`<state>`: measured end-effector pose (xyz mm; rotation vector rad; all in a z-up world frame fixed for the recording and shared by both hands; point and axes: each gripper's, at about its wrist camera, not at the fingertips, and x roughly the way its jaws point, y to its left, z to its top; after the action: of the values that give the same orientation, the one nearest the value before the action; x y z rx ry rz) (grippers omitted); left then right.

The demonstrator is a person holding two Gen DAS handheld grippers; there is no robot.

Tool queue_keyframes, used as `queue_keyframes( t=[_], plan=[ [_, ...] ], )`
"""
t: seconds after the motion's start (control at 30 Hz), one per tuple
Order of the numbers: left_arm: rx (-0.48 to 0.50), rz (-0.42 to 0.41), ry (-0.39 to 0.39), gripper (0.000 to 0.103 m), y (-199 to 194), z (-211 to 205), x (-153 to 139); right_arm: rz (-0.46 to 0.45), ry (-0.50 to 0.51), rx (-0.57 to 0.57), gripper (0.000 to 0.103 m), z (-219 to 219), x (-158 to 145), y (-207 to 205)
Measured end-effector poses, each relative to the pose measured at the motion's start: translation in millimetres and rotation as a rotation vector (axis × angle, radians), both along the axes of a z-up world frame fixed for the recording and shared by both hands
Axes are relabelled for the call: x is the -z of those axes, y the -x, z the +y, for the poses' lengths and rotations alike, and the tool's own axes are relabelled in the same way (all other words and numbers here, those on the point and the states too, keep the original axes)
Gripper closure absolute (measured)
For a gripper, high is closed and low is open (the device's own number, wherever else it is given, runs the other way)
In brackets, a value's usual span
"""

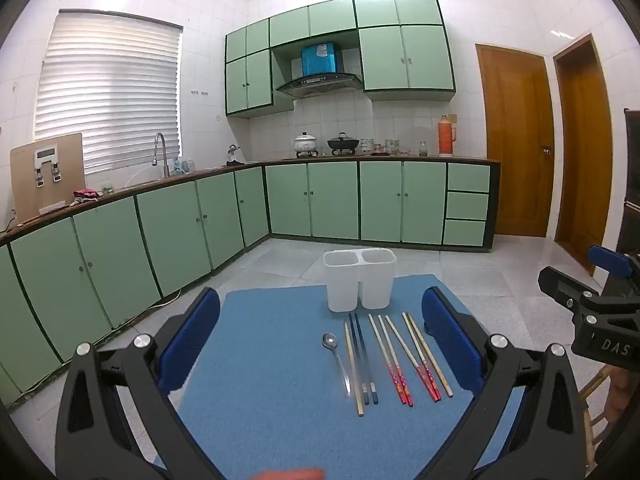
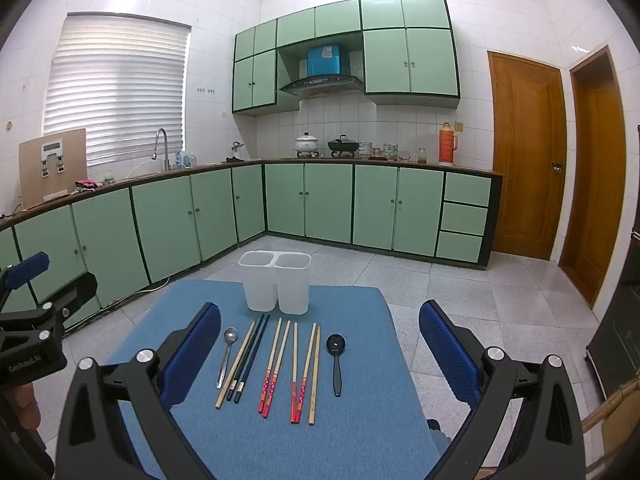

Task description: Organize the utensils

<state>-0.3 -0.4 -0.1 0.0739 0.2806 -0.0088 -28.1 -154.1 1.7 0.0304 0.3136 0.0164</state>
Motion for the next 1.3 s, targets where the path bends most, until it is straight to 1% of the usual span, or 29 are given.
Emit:
queue_keyframes(
  t=[0.2, 0.4, 0.47, 1.3],
  plan=[
    [-0.014, -0.016, 0.003, 0.005, 4, 1, -1, 0.002, 0.000, 0.000, 0.006, 1, 0, 0],
    [-0.009, -0.010, 0.001, 0.005, 13, -9, 4, 0.000, 0.001, 0.001, 0.006, 2, 0, 0],
    [-0.005, 0.003, 0.007, 0.005, 0, 2, 0, 0.002, 0.002, 0.001, 0.006, 3, 1, 0],
    [-0.014, -0.003, 0.015, 0.005, -4, 5, -1, -0.001, 0.002, 0.000, 0.006, 6, 2, -1]
  ],
)
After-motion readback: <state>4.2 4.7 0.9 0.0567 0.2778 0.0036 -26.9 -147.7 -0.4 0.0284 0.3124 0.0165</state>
